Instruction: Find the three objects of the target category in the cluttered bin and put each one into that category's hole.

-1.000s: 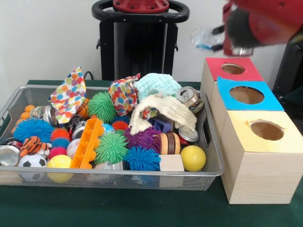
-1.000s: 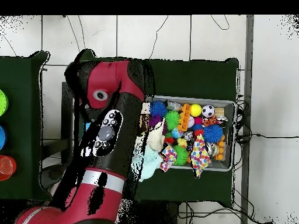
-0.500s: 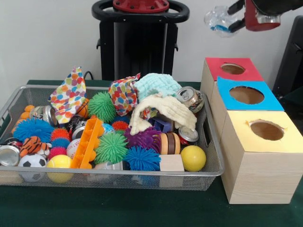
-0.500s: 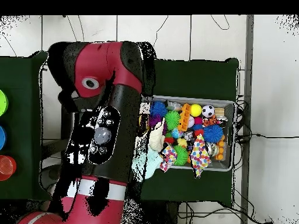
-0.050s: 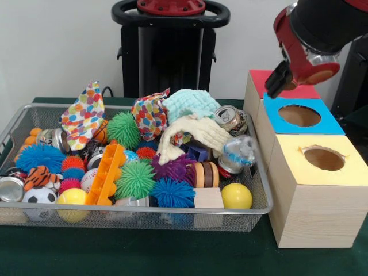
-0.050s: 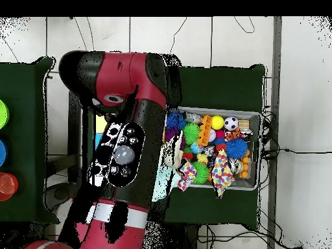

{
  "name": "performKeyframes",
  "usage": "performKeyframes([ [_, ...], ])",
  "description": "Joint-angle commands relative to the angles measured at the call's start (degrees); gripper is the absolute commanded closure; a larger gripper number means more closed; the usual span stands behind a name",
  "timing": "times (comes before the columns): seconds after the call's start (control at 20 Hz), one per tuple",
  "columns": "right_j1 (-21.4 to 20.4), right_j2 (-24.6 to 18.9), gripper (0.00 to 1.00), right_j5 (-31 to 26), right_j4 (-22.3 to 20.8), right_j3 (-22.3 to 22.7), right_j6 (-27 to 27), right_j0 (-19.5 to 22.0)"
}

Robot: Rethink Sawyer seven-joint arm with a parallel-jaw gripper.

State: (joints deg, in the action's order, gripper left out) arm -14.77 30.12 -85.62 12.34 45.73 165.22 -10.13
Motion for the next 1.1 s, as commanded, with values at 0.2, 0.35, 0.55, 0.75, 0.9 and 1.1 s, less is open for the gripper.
performKeyframes([
  [0.2,1.65,-7.21,1.0,1.37,1.01,10.97,3.59,-0.37],
  [0.35,2.59,-7.44,1.0,2.44,1.56,10.17,5.27,-0.09],
  [0.55,2.09,-5.8,1.0,0.69,-1.04,10.97,2.94,-0.24],
  [0.75,0.8,-5.57,1.0,0.05,-1.83,11.56,0.94,-0.8],
  [0.9,2.87,-5.96,1.0,4.04,-2.03,10.96,1.86,-1.18],
  [1.1,3.68,-6.25,1.0,7.55,-2.61,11.85,0.75,-0.85],
])
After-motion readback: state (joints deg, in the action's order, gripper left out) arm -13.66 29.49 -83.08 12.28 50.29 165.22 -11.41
